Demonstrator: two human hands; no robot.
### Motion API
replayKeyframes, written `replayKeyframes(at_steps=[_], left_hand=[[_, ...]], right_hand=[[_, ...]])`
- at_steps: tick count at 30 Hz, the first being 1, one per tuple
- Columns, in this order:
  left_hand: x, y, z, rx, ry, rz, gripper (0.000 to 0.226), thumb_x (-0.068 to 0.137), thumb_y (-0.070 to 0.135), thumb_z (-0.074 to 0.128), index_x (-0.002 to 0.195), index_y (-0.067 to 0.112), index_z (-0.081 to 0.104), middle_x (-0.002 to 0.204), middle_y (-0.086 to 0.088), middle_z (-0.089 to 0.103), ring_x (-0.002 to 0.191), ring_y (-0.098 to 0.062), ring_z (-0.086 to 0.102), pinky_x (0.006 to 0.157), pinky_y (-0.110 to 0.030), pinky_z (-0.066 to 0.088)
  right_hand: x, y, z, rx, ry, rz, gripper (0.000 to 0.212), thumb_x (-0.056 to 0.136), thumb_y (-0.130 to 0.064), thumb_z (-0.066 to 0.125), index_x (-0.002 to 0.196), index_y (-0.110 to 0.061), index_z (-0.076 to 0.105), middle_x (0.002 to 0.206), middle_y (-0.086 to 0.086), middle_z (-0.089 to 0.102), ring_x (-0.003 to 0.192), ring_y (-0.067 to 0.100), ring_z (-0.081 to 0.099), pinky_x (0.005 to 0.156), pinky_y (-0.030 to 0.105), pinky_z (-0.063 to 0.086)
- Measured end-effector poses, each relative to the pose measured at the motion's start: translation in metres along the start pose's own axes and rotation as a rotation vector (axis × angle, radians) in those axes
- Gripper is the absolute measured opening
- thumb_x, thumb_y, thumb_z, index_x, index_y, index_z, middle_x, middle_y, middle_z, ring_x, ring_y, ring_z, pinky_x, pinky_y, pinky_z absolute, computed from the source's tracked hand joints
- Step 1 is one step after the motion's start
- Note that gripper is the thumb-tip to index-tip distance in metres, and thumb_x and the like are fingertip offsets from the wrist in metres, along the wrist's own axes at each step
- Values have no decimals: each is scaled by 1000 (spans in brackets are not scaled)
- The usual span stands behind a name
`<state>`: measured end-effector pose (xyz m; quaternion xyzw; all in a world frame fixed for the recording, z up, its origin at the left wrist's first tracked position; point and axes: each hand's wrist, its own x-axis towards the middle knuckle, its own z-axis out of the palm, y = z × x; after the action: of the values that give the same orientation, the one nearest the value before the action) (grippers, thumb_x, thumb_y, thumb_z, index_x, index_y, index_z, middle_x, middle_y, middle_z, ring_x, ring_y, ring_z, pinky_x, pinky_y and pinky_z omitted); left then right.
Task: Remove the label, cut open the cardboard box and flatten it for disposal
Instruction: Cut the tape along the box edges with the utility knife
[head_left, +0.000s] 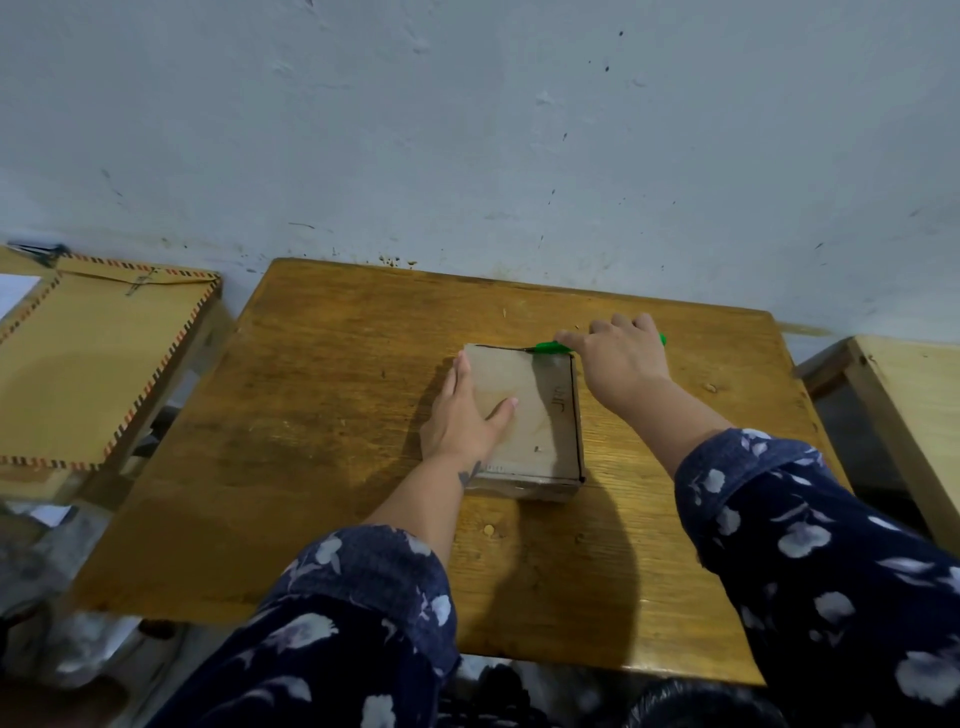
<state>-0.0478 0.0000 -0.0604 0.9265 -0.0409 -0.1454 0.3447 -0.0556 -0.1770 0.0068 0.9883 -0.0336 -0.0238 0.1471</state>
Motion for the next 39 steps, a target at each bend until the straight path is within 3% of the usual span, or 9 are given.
replayKeyframes(at_steps=[16, 27, 30, 33, 36, 39], left_hand=[[-2, -1, -3, 9, -18, 15, 89, 87, 61, 48, 151, 31, -6, 161, 7, 8, 142, -27, 26, 108, -50, 34], [-1, -2, -1, 21, 5, 15, 91, 85, 64, 49, 151, 31, -5, 160, 9, 9, 142, -27, 26, 110, -58, 29], [1, -4, 0, 6, 2, 16, 91, 85, 63, 50, 151, 32, -5, 160, 8, 10, 143, -27, 24, 111, -58, 27], [5, -7, -4, -65, -66, 42, 87, 88, 63, 44, 150, 32, -7, 161, 6, 2, 146, -28, 12, 114, -58, 19], [2, -15, -20, 61, -82, 149, 83, 88, 69, 31, 151, 31, -7, 160, 11, -11, 147, -21, -3, 117, -55, 4], [-14, -34, -36, 281, -65, 427, 86, 82, 76, 32, 152, 32, 5, 159, 15, -6, 146, -9, -5, 118, -50, -1]], right_hand=[[-16, 27, 0, -22, -25, 35, 57, 94, -9, 36, 143, -37, 31, 121, 5, 59, 113, 29, 49, 92, 42, 34], [-32, 50, 11, 113, -20, 198, 50, 96, -17, 37, 141, -40, 36, 116, 4, 62, 108, 29, 53, 89, 43, 35], [-36, 43, 5, 327, -43, 273, 44, 99, -21, 33, 139, -38, 40, 104, 5, 66, 84, 23, 59, 76, 37, 43], [-43, 27, 7, 562, -147, 288, 44, 100, -23, 34, 140, -39, 38, 99, 6, 65, 58, 12, 51, 47, 27, 40], [-60, 12, 10, 651, -152, 282, 44, 99, -23, 38, 140, -39, 37, 97, 8, 67, 58, 17, 52, 43, 26, 36], [-85, -6, 10, 616, -83, 285, 37, 99, -24, 41, 134, -37, 45, 89, 5, 67, 57, 18, 52, 42, 26, 33]])
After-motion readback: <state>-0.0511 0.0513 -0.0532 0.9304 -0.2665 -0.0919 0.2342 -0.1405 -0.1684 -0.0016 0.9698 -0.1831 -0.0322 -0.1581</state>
